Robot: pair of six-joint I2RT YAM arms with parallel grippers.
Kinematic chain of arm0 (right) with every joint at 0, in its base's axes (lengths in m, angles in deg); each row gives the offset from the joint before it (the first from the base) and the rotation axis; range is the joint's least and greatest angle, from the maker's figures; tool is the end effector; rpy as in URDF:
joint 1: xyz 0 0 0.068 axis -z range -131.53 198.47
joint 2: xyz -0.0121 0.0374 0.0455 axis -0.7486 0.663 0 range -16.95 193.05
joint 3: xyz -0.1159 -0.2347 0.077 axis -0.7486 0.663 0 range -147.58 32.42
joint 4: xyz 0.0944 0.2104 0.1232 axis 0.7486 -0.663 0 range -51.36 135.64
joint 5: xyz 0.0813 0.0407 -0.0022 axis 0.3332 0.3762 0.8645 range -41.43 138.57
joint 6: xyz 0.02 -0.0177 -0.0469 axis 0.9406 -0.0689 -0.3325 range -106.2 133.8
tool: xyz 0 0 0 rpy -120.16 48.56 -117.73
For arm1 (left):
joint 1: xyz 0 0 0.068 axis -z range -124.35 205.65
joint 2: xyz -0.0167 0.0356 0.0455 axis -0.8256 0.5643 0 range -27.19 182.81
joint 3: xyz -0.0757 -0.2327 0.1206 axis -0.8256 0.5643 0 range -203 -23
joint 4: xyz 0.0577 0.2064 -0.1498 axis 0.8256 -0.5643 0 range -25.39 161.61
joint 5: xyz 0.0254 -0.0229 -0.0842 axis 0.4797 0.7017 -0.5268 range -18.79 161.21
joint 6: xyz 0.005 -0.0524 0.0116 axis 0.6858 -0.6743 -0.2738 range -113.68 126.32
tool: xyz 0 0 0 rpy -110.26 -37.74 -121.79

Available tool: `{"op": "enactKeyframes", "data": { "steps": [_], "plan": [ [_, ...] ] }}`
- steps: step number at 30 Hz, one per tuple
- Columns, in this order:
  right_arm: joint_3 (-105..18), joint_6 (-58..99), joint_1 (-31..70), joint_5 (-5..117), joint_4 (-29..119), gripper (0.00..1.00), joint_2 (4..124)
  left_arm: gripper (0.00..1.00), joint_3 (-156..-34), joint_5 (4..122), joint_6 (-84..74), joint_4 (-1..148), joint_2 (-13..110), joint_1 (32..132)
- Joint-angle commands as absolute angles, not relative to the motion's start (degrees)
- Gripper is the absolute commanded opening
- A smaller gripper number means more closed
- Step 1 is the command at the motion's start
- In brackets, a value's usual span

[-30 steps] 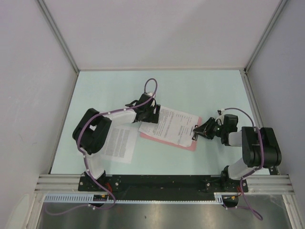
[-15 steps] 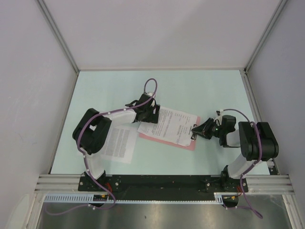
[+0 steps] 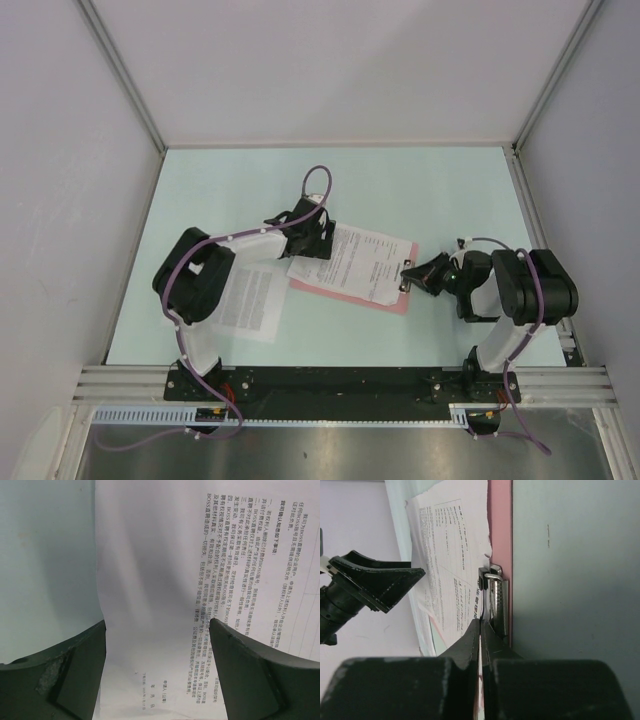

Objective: Put the files into the folder

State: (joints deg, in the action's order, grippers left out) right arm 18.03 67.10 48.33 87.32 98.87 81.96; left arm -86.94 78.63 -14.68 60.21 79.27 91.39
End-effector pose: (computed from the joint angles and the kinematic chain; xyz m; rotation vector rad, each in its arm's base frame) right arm 0.2310 0.0228 0.0833 0.5955 2.1634 1.2480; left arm 0.3113 -0.2184 0.1570 0.2704 2.5030 -0.2459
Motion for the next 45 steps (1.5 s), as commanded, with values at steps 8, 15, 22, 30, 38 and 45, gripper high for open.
{"op": "enactKeyframes", "data": {
  "steps": [8,15,22,30,38,45],
  "plan": [
    [23.27,84.44,52.15,92.43,133.94,0.00,96.06,0.85,-83.30,75.87,-18.12,57.54,80.92,93.88],
    [23.45,84.64,53.74,96.64,136.08,0.00,96.52,0.85,-83.12,77.98,-18.38,57.89,81.36,93.88],
    [23.19,87.01,54.27,96.74,136.87,0.00,94.85,0.85,-81.54,80.43,-18.82,60.53,80.22,95.63],
    [23.72,89.29,54.71,96.39,137.13,0.00,91.25,0.86,-79.17,83.51,-18.56,64.39,80.48,95.81],
    [23.19,89.49,54.27,95.95,137.22,0.00,92.20,0.86,-77.58,86.33,-16.71,66.95,80.66,95.99],
    [23.10,85.87,54.09,95.51,137.13,0.00,94.84,0.94,-83.71,87.12,-20.40,55.81,74.25,96.60]
  ]
}}
